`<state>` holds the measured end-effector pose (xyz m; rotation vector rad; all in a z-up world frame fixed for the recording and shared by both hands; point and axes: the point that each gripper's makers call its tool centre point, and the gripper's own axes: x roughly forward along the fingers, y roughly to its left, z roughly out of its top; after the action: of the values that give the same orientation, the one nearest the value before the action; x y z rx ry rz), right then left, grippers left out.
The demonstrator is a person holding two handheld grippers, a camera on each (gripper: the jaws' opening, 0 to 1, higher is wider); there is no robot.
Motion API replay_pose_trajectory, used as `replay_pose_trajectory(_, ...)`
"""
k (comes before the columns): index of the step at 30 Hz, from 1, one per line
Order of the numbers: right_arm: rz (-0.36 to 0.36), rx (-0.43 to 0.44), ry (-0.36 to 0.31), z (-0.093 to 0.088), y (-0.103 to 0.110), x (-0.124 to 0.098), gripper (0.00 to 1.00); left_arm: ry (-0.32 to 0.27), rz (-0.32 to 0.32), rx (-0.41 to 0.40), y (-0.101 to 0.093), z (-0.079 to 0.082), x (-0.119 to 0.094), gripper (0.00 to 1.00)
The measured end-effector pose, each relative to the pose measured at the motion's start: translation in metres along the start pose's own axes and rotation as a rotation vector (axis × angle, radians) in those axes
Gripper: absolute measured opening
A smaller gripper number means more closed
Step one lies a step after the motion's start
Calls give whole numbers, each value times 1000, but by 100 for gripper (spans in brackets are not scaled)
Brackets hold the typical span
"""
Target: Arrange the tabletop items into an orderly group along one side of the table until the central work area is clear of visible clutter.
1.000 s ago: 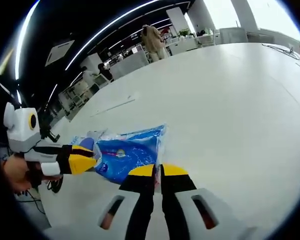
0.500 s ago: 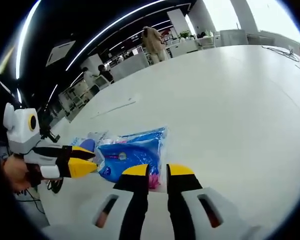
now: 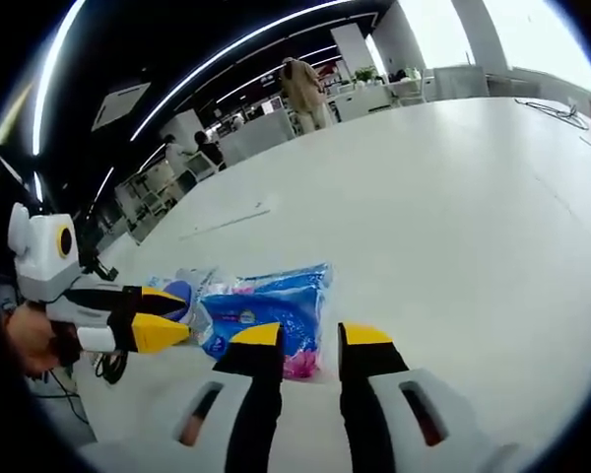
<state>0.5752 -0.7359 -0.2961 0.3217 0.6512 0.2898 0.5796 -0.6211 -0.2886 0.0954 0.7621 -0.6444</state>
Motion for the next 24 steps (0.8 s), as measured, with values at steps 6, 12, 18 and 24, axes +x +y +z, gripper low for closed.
replay_pose_trajectory(6,3,-10,-12,7,3,-4,22,-16,-4,8,0,9,-5,34)
replay_pose_trajectory(12,11,-19,-24,13,9,-7,25,-29,-8,11,-1,14,-11,37)
replay_pose_trajectory(18,20,-33,-34,19,15,-11,28,-35,-18,11,-2,18,-17,43)
replay_pose_trajectory(24,21,-46,-44,25,20,-19,30,-40,-31,11,-4,22,-25,49)
